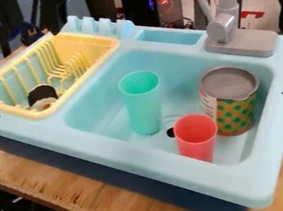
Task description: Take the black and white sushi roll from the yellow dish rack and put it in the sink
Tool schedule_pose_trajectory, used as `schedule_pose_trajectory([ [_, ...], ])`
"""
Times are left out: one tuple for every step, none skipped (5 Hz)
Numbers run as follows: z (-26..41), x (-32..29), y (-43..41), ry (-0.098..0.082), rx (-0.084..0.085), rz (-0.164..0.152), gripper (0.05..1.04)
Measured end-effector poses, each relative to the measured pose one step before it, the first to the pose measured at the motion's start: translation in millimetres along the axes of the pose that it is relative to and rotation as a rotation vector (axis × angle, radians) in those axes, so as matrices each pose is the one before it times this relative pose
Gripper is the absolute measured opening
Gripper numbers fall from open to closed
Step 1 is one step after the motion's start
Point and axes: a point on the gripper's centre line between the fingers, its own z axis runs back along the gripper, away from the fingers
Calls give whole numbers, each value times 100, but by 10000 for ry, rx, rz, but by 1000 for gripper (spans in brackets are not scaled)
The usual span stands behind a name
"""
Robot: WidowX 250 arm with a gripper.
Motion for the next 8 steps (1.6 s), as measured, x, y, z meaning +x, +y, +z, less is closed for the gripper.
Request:
schedule_pose_trajectory([
  [-2239, 459, 897, 380, 29, 583, 1008],
  [-1771, 348, 835, 311, 195, 581, 1008],
  [-1985, -502, 628, 257, -49, 564, 1008],
  [-1776, -582, -395, 137, -267, 205, 1008],
  [-1070, -461, 188, 201, 186, 160, 1008],
  [-652, 60, 157, -2, 161, 185, 1008],
  [-986, 157, 134, 179, 164, 253, 993],
  [-890, 169, -11, 116, 47, 241, 899],
])
